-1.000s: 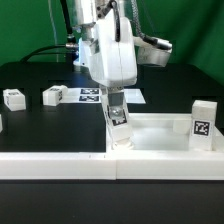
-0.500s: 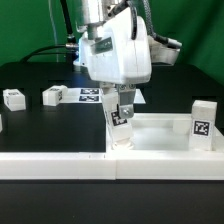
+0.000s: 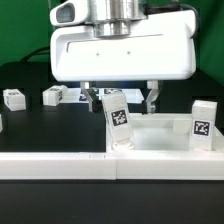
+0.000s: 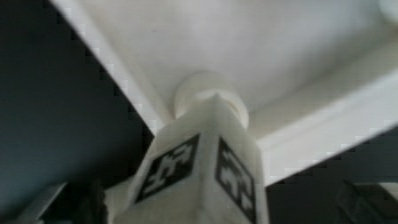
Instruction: Assemble square table
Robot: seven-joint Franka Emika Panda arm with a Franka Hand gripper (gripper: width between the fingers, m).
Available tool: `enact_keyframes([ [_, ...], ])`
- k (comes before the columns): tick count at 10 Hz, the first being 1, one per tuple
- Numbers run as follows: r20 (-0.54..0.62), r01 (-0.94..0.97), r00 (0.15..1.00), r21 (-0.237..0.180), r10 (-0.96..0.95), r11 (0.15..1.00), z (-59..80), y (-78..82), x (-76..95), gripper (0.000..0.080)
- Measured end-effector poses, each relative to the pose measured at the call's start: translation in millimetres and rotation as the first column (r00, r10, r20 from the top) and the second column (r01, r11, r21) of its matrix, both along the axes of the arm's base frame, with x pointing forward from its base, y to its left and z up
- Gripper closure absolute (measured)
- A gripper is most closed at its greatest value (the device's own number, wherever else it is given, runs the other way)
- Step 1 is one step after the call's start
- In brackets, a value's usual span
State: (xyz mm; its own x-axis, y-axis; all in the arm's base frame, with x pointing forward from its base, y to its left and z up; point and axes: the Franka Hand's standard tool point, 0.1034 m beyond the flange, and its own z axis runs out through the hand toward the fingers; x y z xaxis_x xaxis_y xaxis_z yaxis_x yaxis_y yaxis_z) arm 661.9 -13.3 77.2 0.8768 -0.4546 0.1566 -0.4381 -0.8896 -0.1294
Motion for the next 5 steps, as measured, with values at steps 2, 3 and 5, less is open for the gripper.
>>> enact_keyframes([
  [2, 0.005, -0.101, 0.995, -0.023, 0.101, 0.995, 0.1, -2.9, 0.2, 0.0151],
  [3, 0.006, -0.162, 0.987, -0.036, 0.163, 0.986, 0.1, -3.2, 0.2, 0.0151],
  [5, -0.007, -0.370, 0.928, -0.105, 0.371, 0.923, 1.7, -2.9, 2.0, 0.0151],
])
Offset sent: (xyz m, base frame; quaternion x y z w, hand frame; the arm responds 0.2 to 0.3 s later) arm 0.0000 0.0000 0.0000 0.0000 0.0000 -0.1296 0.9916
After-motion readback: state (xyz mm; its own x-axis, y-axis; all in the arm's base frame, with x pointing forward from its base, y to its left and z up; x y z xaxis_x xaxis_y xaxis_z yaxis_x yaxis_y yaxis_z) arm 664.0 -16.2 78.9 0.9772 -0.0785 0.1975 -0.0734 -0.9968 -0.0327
